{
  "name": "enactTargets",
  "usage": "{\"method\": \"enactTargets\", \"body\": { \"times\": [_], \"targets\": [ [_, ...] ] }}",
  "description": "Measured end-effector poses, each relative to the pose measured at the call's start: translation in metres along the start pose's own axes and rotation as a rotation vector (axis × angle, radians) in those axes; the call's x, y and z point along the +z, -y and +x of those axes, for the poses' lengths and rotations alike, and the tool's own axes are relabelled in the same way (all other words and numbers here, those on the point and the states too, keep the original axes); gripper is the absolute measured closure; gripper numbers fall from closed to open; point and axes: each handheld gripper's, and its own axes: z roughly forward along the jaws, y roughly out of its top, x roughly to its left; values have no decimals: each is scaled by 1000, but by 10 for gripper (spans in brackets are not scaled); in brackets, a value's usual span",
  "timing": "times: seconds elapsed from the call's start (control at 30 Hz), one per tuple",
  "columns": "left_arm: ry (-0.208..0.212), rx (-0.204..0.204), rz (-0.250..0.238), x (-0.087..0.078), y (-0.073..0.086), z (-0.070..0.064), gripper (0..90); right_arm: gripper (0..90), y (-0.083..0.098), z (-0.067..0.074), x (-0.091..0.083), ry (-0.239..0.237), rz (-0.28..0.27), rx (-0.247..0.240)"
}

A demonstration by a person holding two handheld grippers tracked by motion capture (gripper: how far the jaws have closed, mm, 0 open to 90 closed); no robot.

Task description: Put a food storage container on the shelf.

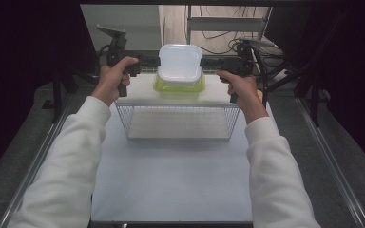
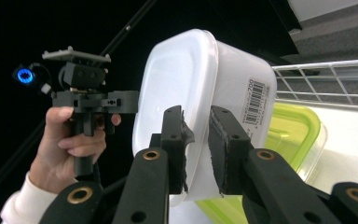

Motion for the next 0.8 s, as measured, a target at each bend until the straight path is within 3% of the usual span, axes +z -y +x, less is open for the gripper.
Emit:
{"method": "enactTargets", "body": {
  "times": [0.23,0.43,0.63,0.8],
  "targets": [
    [21,-67,-29,7,-5,10,771,741,-3,-12,5,-7,-22,91],
    [14,-81,-37,10,-6,14,746,729,-3,-17,8,6,-20,140],
    [10,-71,-33,11,-5,13,725,713,-3,-18,9,7,-29,144],
    [-8,-1,-61,8,-3,7,574,579,-2,-11,8,55,-52,66]
  ]
}}
